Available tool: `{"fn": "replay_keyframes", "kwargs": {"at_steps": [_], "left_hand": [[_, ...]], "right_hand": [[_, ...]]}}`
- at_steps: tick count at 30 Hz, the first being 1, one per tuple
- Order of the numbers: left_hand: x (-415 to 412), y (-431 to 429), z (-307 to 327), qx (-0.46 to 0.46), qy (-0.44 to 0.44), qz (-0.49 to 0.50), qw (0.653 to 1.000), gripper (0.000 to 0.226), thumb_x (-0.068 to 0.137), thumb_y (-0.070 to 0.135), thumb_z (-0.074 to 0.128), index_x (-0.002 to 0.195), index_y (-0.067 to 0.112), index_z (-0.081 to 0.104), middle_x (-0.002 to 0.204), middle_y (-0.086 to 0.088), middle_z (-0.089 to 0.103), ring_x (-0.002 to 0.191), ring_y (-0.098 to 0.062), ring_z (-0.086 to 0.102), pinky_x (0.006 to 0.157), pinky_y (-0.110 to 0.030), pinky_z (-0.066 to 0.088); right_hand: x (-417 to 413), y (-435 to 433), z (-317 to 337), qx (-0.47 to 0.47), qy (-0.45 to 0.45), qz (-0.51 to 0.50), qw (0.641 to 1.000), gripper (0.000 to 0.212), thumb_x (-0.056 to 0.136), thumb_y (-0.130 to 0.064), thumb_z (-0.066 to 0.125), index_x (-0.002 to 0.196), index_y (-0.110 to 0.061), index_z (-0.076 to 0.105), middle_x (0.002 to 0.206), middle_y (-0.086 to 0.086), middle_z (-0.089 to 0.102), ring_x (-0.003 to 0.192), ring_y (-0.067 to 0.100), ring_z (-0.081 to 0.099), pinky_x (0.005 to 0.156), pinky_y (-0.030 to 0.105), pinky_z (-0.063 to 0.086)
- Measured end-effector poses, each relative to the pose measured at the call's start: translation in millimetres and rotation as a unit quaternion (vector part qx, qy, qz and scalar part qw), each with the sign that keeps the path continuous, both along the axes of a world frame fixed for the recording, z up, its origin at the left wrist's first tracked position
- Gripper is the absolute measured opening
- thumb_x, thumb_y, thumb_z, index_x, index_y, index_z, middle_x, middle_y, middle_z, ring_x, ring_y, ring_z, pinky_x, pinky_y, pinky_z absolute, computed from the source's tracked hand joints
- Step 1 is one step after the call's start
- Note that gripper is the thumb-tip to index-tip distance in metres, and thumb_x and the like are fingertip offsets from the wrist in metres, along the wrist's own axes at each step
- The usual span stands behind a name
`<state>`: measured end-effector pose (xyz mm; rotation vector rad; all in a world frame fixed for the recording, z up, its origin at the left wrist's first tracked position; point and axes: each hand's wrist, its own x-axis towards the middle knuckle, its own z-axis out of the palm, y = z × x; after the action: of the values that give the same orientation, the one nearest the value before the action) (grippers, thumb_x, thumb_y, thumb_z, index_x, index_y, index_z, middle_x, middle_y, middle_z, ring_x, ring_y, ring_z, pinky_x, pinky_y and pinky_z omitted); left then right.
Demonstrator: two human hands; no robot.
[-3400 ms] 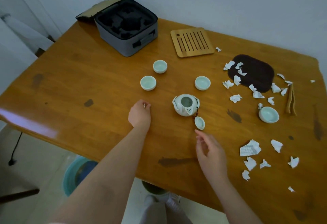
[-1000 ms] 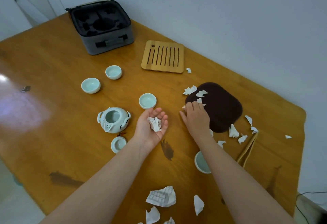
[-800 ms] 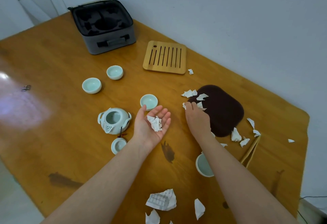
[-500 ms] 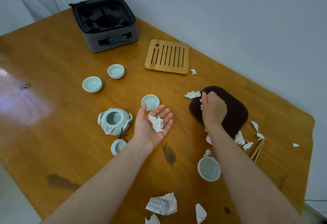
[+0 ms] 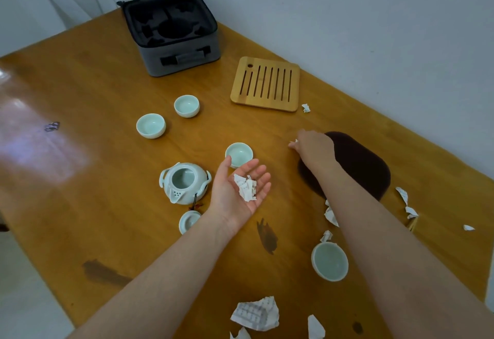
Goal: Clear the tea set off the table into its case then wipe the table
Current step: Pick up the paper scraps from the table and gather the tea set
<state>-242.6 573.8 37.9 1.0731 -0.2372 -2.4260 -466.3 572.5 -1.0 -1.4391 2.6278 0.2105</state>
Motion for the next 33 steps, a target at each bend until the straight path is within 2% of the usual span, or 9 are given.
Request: {"fn": "replay_keyframes", "kwargs": {"at_steps": [4,10,15,19,21,23,25,28,33], "left_hand": [[0,1,-1,-0.002,-0.004,-0.008,1.000,0.051,0.095,0.052,0.045,0.100,0.007,0.070,0.092,-0.010,0.070,0.079,-0.022,0.069,0.082,-0.035,0.054],[-4,8,2,0.000,-0.013,-0.017,1.000,0.049,0.095,0.050,0.045,0.099,0.008,0.069,0.091,-0.009,0.070,0.079,-0.021,0.068,0.080,-0.035,0.054],[-10,16,12,0.004,-0.018,-0.020,1.000,0.049,0.096,0.049,0.045,0.099,0.007,0.069,0.087,-0.010,0.070,0.078,-0.022,0.067,0.078,-0.035,0.054],[-9,15,15,-0.006,-0.031,-0.034,0.999,0.048,0.096,0.048,0.045,0.101,0.007,0.068,0.087,-0.010,0.070,0.076,-0.021,0.067,0.077,-0.035,0.054],[-6,13,15,-0.010,-0.032,-0.031,0.999,0.047,0.096,0.048,0.045,0.100,0.007,0.068,0.086,-0.010,0.070,0.075,-0.021,0.067,0.077,-0.035,0.053],[-3,11,14,-0.014,-0.035,-0.027,0.999,0.047,0.096,0.047,0.045,0.100,0.007,0.068,0.086,-0.009,0.070,0.075,-0.021,0.066,0.077,-0.035,0.053],[0,11,13,-0.015,-0.038,-0.027,0.999,0.047,0.096,0.047,0.046,0.101,0.007,0.068,0.085,-0.009,0.070,0.074,-0.021,0.066,0.077,-0.035,0.053],[4,11,12,-0.012,-0.038,-0.022,0.999,0.045,0.096,0.047,0.047,0.100,0.007,0.068,0.085,-0.009,0.069,0.074,-0.021,0.066,0.080,-0.035,0.052],[10,15,11,-0.013,-0.038,-0.019,0.999,0.046,0.096,0.047,0.046,0.100,0.007,0.068,0.085,-0.009,0.069,0.074,-0.021,0.066,0.078,-0.035,0.053]], "right_hand": [[4,12,2,-0.096,0.081,0.035,0.991,0.028,0.104,-0.028,0.038,0.090,-0.009,0.053,0.068,0.001,0.049,0.053,0.014,0.043,0.049,0.025,0.028],[-15,52,18,-0.266,0.014,-0.121,0.956,0.031,0.103,-0.030,0.040,0.077,-0.015,0.048,0.068,0.000,0.044,0.055,0.012,0.037,0.048,0.022,0.025],[-10,83,-7,-0.256,0.014,-0.153,0.955,0.036,0.102,-0.030,0.043,0.085,-0.005,0.061,0.096,0.007,0.053,0.060,0.014,0.048,0.053,0.023,0.033],[3,79,-19,-0.228,-0.009,-0.108,0.968,0.038,0.097,-0.041,0.051,0.095,-0.006,0.067,0.126,0.006,0.053,0.072,0.015,0.058,0.055,0.023,0.036],[6,77,-25,-0.192,0.002,-0.099,0.976,0.043,0.092,-0.048,0.056,0.098,-0.007,0.067,0.131,0.004,0.053,0.076,0.017,0.062,0.055,0.023,0.038],[6,74,-30,-0.186,0.015,-0.086,0.979,0.042,0.089,-0.049,0.061,0.097,-0.008,0.066,0.123,0.004,0.058,0.072,0.017,0.062,0.052,0.023,0.038],[7,73,-34,-0.199,0.029,-0.053,0.978,0.035,0.089,-0.043,0.064,0.089,-0.008,0.062,0.101,0.004,0.060,0.059,0.016,0.055,0.045,0.023,0.034],[11,71,-36,-0.218,0.062,-0.007,0.974,0.022,0.092,-0.026,0.065,0.085,-0.010,0.053,0.074,0.004,0.051,0.043,0.013,0.040,0.037,0.021,0.025],[12,68,-40,-0.218,0.086,0.014,0.972,0.021,0.092,-0.018,0.062,0.110,-0.008,0.058,0.069,0.005,0.052,0.042,0.013,0.041,0.035,0.023,0.030]]}}
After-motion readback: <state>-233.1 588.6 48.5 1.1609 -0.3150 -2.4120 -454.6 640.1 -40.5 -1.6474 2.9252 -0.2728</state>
